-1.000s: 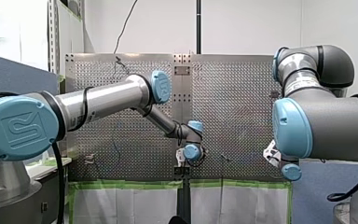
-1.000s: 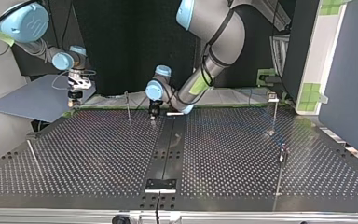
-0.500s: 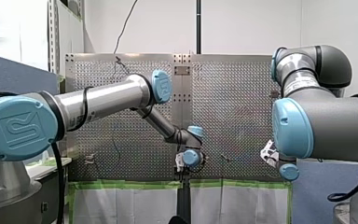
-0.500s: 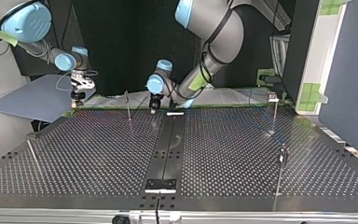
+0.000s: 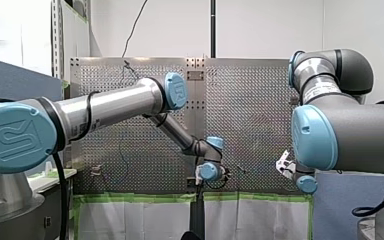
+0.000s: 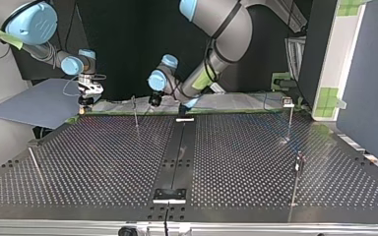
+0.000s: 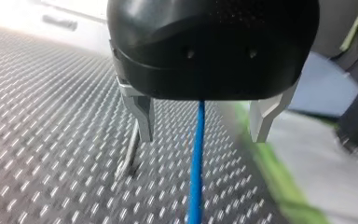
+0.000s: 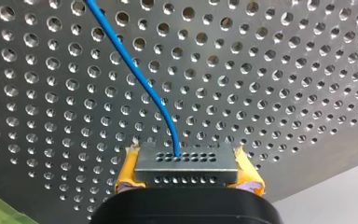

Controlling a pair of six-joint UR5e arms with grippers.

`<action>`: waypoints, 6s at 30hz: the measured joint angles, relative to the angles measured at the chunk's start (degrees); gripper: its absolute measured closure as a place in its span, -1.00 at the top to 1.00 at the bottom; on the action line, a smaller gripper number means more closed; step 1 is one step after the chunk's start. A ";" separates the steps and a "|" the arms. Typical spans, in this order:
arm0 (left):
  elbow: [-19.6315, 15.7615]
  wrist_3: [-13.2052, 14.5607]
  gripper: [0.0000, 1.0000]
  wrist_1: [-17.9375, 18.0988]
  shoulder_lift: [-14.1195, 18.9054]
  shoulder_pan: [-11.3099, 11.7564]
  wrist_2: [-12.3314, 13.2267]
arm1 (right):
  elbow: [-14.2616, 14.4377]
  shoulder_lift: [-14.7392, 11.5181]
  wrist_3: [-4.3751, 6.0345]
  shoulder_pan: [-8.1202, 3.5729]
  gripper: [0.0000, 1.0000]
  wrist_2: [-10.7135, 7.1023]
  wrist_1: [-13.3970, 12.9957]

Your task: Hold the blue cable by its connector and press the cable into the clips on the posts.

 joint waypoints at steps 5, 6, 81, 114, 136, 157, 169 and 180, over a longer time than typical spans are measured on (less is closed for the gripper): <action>-1.58 1.91 1.00 -1.86 1.81 -1.13 2.31 | 0.00 0.08 0.06 0.31 -1.00 0.00 -0.17; -2.01 2.11 1.00 -1.83 2.23 -1.31 2.76 | 0.00 0.10 0.07 0.39 -1.00 0.00 -0.19; -12.35 -5.74 1.00 15.11 5.41 -6.97 -4.37 | 0.00 0.52 0.67 1.25 -1.00 0.27 0.05; -12.57 -4.43 1.00 11.17 5.54 -6.82 -5.19 | 0.00 0.63 0.65 1.34 -1.00 0.04 0.18; -21.74 -5.63 1.00 14.00 14.00 -6.50 -12.44 | 0.00 0.69 0.69 1.46 -1.00 0.05 -0.01; -32.51 -7.72 1.00 22.27 24.76 -5.56 -14.93 | 0.00 0.71 0.71 1.92 -1.00 0.01 0.13; -38.57 -7.49 1.00 22.25 30.81 -5.79 -15.50 | 0.00 0.71 0.99 2.05 -1.00 0.02 -0.17; -43.60 -7.51 1.00 22.18 35.84 -5.96 -15.59 | 0.00 0.72 0.95 2.13 -1.00 0.00 -0.26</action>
